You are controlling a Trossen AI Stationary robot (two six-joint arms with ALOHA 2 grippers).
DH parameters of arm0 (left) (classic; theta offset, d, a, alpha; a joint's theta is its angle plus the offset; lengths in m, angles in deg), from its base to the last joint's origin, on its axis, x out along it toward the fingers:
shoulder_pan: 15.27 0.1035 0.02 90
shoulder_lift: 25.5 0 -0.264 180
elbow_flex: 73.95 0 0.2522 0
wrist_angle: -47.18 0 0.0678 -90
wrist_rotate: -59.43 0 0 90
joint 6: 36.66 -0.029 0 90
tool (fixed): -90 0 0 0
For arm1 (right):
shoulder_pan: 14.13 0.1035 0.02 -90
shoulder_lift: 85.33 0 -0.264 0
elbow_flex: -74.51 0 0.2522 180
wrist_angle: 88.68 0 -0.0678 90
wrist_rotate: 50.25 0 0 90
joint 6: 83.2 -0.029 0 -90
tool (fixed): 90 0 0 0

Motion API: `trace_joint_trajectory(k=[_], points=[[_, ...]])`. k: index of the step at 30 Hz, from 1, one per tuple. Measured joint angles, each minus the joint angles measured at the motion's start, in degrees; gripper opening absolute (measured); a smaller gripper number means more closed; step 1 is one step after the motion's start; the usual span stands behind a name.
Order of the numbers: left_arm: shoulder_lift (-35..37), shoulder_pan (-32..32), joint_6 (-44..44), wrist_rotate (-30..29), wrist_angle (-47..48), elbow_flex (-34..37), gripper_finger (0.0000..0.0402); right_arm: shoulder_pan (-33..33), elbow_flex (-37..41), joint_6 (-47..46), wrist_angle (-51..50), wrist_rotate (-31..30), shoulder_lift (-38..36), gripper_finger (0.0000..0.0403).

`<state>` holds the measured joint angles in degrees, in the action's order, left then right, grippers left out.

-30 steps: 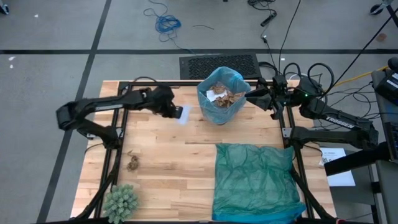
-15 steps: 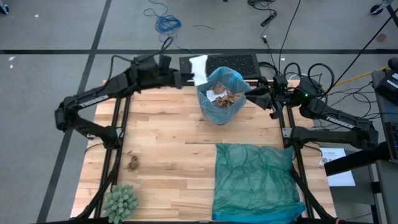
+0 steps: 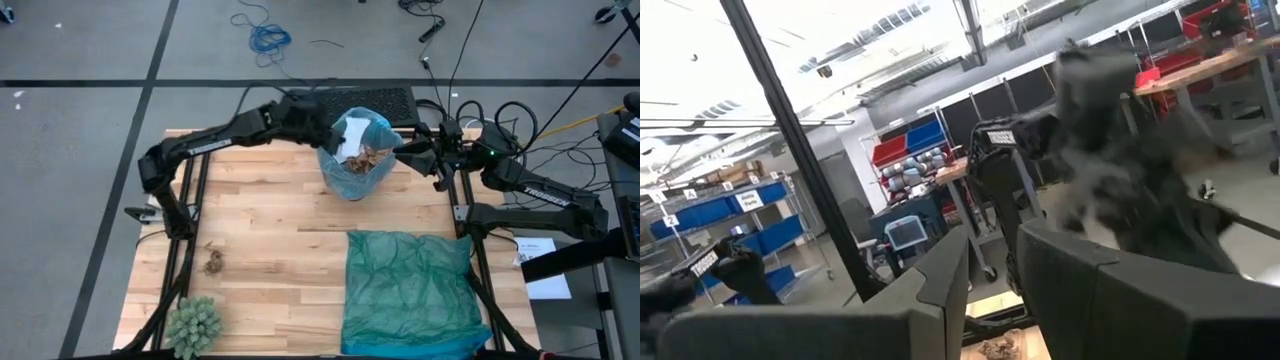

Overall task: Place trash/remove bag and relplace
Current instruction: Put the brown napkin into the black trash bin

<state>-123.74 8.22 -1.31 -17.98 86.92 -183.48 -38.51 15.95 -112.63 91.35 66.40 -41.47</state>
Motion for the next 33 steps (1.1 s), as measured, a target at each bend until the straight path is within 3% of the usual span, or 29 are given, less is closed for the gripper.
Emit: trace_joint_trajectory(k=[9,23,27,33], points=[[-2.62,-0.11,-5.23,-0.86,1.72,-0.08,0.0013,0.00,-0.01,-0.35,0.12,0.16,-0.02,0.0084],[-1.83,0.87,-6.63,2.35,-3.46,-1.34,0.0163,0.00,0.00,0.10,0.14,0.14,-0.02,0.0084],[0.43,0.73,-12.90,2.20,4.12,-7.19,0.0170,0.00,-0.02,0.02,0.14,0.11,-0.02,0.0084],[1.86,-2.30,-20.98,-5.28,32.36,-21.27,0.0171,0.00,-0.01,-1.24,0.16,0.14,-0.02,0.0084]])
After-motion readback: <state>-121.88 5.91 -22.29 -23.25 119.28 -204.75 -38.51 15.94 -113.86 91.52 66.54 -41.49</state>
